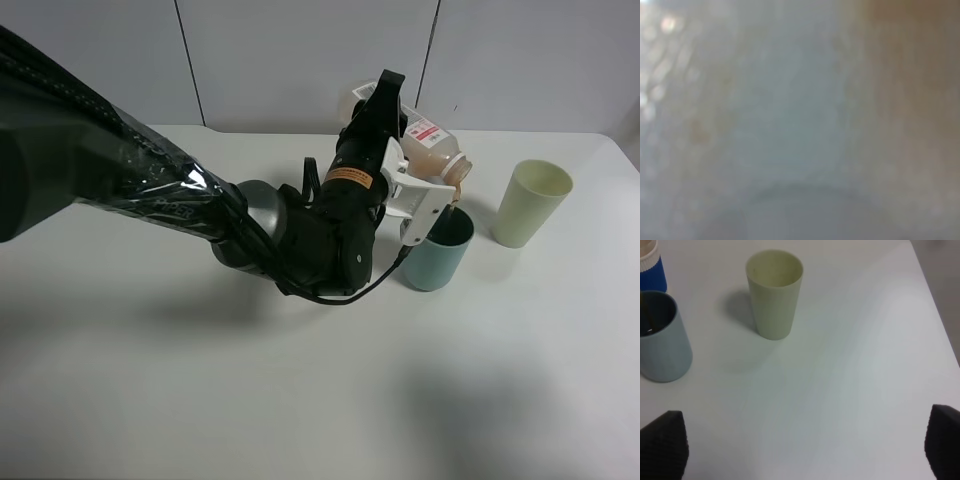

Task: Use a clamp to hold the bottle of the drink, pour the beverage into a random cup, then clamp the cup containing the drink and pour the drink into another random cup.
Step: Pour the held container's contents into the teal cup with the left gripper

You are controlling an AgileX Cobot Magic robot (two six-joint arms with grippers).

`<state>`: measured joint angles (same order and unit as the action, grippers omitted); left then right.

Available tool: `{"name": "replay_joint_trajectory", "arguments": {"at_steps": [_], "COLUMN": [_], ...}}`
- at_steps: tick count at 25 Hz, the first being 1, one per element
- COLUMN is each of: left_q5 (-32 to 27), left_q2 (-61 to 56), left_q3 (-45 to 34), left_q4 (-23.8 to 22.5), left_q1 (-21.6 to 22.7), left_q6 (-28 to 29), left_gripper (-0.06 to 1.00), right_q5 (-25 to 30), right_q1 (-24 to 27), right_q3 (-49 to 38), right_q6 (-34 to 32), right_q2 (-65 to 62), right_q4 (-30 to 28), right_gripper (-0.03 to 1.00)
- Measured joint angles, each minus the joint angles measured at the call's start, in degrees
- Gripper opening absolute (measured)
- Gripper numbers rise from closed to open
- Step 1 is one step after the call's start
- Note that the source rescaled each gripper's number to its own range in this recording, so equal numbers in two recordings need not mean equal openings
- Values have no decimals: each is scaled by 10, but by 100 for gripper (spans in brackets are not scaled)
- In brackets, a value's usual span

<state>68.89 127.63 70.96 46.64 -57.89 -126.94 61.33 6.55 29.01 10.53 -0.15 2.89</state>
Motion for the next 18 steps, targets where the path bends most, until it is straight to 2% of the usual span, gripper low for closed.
{"name": "replay_joint_trajectory", "arguments": {"at_steps": [18], "left_q5": [0], "left_q2": [0], "left_q3": [0], "left_q4": [-53], "left_q1": [7], "left_q6": [-14], "left_gripper": [2], "right_q5": [0], "right_q1": [0], "right_q3": [0], "right_q6": [0], "right_q2": [0], "right_q4": [0], "right_gripper": [81]}}
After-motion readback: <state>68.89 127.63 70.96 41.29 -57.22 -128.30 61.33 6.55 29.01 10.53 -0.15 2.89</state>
